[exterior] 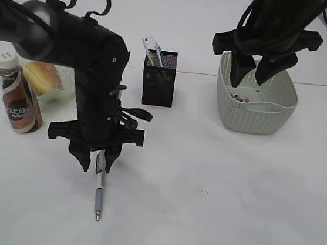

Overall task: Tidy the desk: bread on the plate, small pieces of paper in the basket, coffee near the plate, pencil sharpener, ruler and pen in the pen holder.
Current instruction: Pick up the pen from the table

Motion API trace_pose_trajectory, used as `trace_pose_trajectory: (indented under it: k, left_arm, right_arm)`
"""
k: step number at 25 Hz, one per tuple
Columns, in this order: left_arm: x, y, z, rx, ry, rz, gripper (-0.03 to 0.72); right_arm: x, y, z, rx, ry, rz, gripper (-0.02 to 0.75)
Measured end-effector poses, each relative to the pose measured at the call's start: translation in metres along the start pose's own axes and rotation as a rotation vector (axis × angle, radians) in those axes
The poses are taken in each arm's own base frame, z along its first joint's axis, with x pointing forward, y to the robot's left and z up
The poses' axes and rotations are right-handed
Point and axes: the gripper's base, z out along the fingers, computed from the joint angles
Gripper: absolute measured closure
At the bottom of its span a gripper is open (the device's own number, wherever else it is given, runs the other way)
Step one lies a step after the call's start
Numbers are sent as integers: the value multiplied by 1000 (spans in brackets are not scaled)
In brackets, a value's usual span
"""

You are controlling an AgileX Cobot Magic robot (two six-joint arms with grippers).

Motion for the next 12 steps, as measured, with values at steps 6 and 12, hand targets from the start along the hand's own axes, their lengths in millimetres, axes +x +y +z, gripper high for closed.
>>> trace_pose_trajectory:
  k: [6, 12]
  left_arm:
    - [-3, 1, 18, -16, 31, -23, 386]
    - [-7, 1, 19, 17, 11, -41, 386]
  right_arm:
    - [0, 0, 0, 0, 0, 0, 388]
    - [0, 0, 0, 0, 0, 0, 388]
